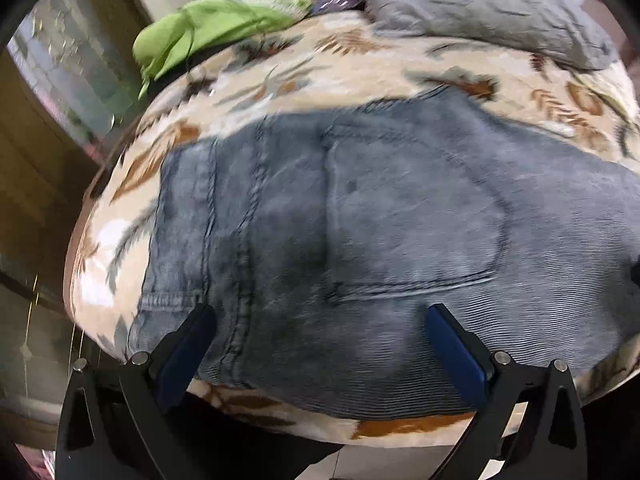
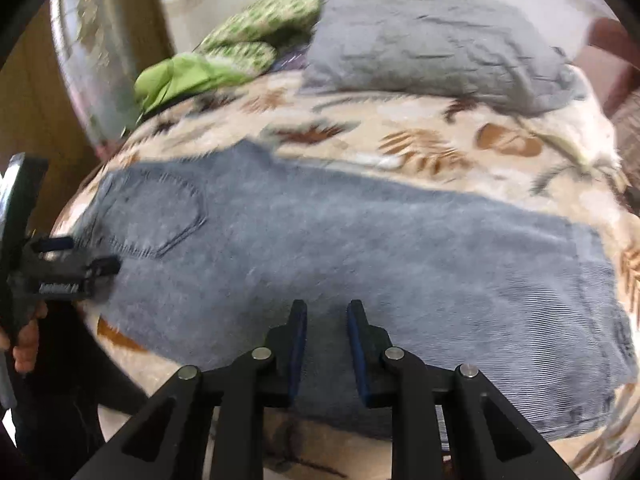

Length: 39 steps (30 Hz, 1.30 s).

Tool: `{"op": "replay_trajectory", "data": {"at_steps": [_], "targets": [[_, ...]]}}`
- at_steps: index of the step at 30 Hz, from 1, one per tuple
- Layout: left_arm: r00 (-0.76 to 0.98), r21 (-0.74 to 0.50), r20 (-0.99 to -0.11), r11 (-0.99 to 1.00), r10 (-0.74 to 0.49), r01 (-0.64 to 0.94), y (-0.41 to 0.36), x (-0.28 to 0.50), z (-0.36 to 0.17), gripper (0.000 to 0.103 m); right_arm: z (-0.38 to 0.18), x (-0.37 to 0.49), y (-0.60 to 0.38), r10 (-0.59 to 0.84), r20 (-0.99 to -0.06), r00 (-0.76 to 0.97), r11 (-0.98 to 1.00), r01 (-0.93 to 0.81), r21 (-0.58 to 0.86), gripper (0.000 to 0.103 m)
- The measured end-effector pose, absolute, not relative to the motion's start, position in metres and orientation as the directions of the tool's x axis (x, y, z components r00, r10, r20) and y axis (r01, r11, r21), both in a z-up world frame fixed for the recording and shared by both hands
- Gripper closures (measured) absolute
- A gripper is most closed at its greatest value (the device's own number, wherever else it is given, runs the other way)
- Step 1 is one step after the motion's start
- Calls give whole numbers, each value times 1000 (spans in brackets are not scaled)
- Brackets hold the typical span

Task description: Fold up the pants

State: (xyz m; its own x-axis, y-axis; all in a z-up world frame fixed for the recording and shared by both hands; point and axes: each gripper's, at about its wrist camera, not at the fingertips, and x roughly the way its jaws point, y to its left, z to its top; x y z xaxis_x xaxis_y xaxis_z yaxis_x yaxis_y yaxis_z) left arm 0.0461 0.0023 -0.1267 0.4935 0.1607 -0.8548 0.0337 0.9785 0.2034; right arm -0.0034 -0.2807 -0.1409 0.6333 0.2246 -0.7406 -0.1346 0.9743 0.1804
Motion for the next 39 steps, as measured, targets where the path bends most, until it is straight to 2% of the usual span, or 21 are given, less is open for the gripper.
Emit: {"op": "replay_trajectory", "data": {"at_steps": [6,12,19,25,32,36,39], "targets": [[525,193,-847,969,86,153,-37,49,-118,0,-138,2,-331,124,-722,680,963,93,253,79],[512,185,-858,955,43,231,-62,56,-130,0,-148,10,-357,75,-756,650,940,207,271,79],[485,168,-874,949,19,265,-68,68,-146,0,-162,20,-362,23,-798,602,941,256,220,79],[480,124,-877,951,-29,284,-62,70,-149,0,-164,21,-357,-16,-795,606,960,232,158,79],[473,131,-881,949,-21,286,-60,67,-148,0,-163,14,-367,-3,-793,609,955,237,179,79],[464,155,-886,951,14,268,-60,61,-143,0,-156,4,-383,45,-776,629,927,264,268,79],[463,157,-886,954,21,257,-59,55,-136,0,-146,-12,-414,117,-717,687,858,294,422,79]]}}
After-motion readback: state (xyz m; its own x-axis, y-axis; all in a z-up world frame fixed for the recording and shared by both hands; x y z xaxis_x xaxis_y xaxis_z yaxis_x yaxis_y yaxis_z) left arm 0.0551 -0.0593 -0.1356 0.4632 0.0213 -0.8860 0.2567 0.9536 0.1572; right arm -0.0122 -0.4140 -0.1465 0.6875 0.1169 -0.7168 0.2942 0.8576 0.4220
